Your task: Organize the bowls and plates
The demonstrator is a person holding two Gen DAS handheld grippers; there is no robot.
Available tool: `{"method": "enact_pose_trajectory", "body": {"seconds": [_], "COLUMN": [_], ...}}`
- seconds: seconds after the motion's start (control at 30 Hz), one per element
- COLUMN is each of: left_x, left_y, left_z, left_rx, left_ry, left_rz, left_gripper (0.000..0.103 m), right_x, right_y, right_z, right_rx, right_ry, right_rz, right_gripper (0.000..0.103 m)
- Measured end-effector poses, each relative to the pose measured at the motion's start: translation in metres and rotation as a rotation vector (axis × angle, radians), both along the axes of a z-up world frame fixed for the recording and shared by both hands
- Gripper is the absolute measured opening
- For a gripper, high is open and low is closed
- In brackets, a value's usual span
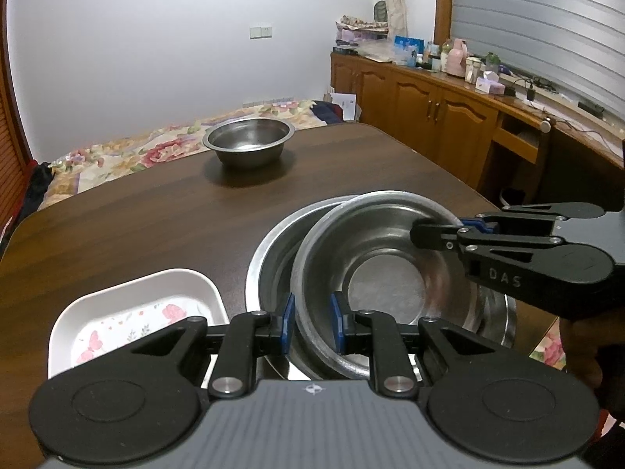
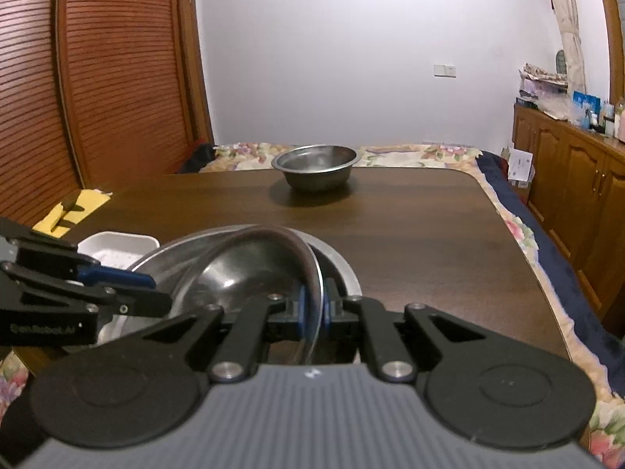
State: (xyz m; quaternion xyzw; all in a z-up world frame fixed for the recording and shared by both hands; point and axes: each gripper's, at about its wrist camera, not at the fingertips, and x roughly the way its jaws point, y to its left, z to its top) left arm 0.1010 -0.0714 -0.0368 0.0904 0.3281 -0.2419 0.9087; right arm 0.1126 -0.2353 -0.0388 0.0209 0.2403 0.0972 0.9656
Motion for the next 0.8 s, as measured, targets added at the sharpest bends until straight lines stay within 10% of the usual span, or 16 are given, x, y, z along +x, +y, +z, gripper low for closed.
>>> {"method": "enact_pose_trajectory", "body": {"seconds": [0.4,0.57,0.8], "left_x": [-0.004,-0.008,-0.009], "left_y": [0.009,0.016,0.022], "left_z": [0.007,0.010,0.021], "left_rx": [-0.039,-0.060,-0.093], "left_ry": [-0.014,-0.024,-0.051], "left_rz": [0.015,0.023,0.035], "left_gripper": [0.022,0.022,0.033], "right_x": [0.009,0.004,0.000], "right_y": [0.010,0.010,0.007], "right_z": [0.004,0.012,0.021], "right_rx": [-0.072,-0.062,-0.031], "right_ry": [0.004,-0.026,-0.045], "right_rz": [0.036,0.049,0.027], "right_gripper": [0.012,0.044,0.046]}}
